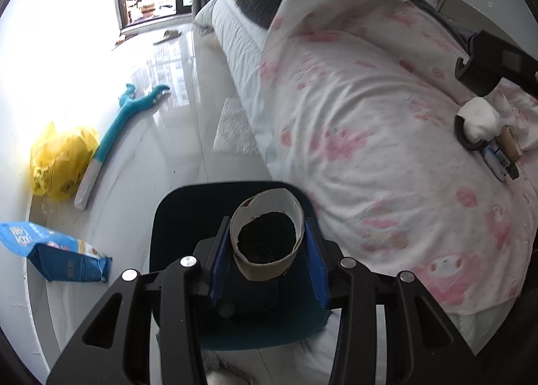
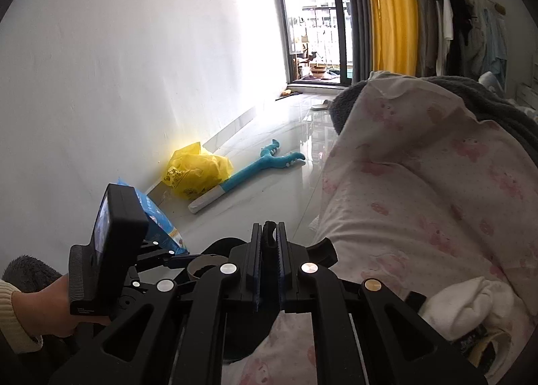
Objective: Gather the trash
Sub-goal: 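Carry the tape roll over the teal bin and open the left tool, then move both tools back toward the bed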
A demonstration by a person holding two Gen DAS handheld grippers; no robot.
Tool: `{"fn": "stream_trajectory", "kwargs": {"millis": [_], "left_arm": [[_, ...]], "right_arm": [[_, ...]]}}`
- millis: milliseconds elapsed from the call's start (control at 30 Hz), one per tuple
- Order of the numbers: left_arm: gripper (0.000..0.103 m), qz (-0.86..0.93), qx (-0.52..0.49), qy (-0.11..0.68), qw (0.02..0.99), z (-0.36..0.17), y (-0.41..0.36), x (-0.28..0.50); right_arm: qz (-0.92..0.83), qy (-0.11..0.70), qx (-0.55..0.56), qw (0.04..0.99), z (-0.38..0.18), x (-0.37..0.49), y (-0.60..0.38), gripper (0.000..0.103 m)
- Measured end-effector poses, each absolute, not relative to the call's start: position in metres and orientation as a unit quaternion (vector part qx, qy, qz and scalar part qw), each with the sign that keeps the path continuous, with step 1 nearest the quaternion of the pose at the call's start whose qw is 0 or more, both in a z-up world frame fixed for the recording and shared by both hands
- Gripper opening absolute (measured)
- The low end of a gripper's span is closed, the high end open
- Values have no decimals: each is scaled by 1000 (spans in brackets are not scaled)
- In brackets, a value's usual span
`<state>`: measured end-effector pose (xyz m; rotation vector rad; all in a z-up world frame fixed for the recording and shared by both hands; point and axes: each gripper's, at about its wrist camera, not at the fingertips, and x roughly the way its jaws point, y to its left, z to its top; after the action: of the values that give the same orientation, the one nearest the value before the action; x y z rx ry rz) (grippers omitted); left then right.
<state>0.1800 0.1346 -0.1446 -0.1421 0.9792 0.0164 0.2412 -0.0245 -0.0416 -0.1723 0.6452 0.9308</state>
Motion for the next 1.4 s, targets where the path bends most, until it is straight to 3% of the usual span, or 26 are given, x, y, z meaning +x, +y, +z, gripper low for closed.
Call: {"fn": "stream_trajectory", "kwargs": {"millis": [600,733,1033,1400], "left_arm": [[46,15,-129,547,827,-197,196,154],[61,15,-139,546,826,-198,202,149],[76,25,-148,517,843,-182,220,134],[77,31,-152,468,870,-161,242,114]], "right_arm": [[472,366,-100,796,-78,231,60,8],[470,391,-100,785,-92,235,72,8],[464,426,-108,769,-119,237,101,8],[442,473,-117,753,-162,244,131,8]]}}
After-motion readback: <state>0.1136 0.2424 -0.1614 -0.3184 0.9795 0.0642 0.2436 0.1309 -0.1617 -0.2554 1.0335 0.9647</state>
